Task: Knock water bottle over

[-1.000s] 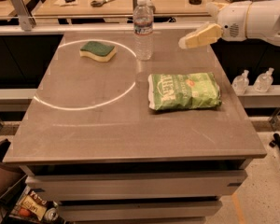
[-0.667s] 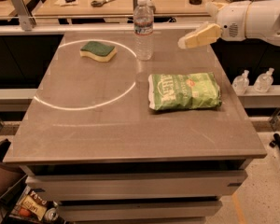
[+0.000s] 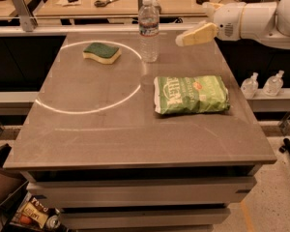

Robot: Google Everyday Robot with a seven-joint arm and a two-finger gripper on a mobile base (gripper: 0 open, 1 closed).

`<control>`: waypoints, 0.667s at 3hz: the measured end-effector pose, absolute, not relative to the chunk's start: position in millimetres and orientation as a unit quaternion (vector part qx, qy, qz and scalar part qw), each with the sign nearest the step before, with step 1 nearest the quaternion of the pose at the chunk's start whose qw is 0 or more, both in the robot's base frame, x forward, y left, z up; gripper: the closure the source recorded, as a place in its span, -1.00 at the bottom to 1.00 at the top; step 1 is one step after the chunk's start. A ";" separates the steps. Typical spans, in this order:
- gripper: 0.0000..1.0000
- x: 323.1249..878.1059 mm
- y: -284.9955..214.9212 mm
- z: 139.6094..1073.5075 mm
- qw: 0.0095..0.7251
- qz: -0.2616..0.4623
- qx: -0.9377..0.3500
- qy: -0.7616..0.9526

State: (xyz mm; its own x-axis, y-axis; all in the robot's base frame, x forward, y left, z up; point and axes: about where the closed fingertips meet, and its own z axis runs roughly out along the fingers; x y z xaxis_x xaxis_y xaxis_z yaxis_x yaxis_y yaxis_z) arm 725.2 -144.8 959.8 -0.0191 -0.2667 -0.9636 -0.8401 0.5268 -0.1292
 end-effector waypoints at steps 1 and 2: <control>-1.00 748.6 -131.5 953.4 0.572 0.272 -0.410 0.656; -1.00 766.1 -116.1 947.4 0.574 0.289 -0.410 0.647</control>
Offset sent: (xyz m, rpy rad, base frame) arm 0.0643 0.0393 -0.0169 0.1051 -0.0049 0.0668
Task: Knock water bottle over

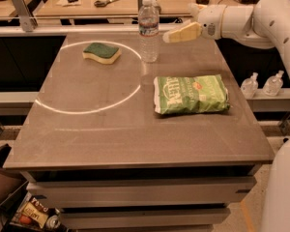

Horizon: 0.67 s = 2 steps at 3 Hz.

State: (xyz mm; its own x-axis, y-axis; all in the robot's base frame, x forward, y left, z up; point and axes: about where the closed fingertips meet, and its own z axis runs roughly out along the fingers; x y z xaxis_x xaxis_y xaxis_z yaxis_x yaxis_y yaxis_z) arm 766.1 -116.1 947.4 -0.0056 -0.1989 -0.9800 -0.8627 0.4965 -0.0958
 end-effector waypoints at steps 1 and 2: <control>-1.00 777.7 -101.2 941.0 0.574 0.307 -0.407 0.641; -1.00 783.4 -85.0 935.9 0.577 0.321 -0.406 0.632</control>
Offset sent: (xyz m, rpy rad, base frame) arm 0.0233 0.0440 -0.0169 0.0892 0.0011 0.0557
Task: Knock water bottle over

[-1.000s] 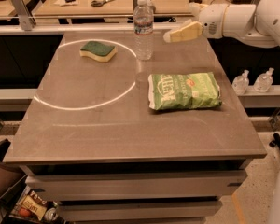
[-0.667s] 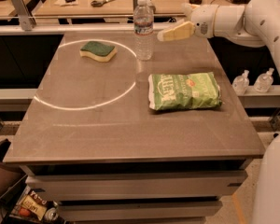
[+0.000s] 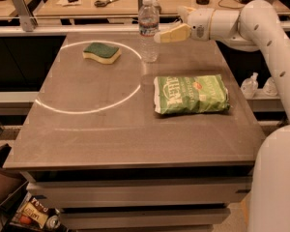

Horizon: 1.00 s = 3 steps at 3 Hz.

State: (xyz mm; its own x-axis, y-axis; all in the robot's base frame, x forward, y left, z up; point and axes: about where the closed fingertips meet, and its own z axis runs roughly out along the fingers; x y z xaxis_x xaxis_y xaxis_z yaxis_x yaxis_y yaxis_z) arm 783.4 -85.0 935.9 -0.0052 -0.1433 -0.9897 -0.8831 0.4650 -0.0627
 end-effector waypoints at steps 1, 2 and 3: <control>-1.00 786.7 -71.2 929.7 0.584 0.334 -0.403 0.621; -1.00 788.3 -58.2 925.8 0.588 0.346 -0.403 0.610; -1.00 790.4 -47.0 922.7 0.589 0.355 -0.405 0.603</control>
Offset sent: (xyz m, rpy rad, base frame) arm 0.0062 0.0354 -0.0143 0.0886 -0.0313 0.0504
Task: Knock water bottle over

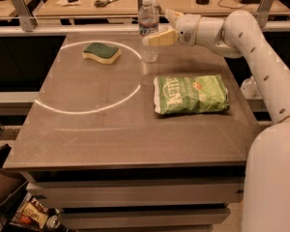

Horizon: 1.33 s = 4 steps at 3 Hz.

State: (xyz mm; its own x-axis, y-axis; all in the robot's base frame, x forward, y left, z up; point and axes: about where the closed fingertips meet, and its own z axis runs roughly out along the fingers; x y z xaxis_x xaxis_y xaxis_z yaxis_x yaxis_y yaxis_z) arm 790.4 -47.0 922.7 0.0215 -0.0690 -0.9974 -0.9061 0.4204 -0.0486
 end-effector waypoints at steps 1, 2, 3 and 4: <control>-0.65 790.2 -44.3 922.5 0.588 0.356 -0.406 0.602; -0.16 790.2 -40.4 922.0 0.587 0.358 -0.407 0.601; 0.28 790.1 -36.9 921.6 0.586 0.360 -0.408 0.601; 0.76 790.0 -33.3 921.2 0.585 0.362 -0.409 0.600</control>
Offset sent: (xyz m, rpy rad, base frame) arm -0.0002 0.0025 -0.0002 -0.0004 0.0011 0.0033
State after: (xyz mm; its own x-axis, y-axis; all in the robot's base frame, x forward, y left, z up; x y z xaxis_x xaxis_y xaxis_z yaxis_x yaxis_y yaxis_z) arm 790.0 -33.3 921.2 0.0187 -0.0671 -0.9976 -0.9140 0.4032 -0.0442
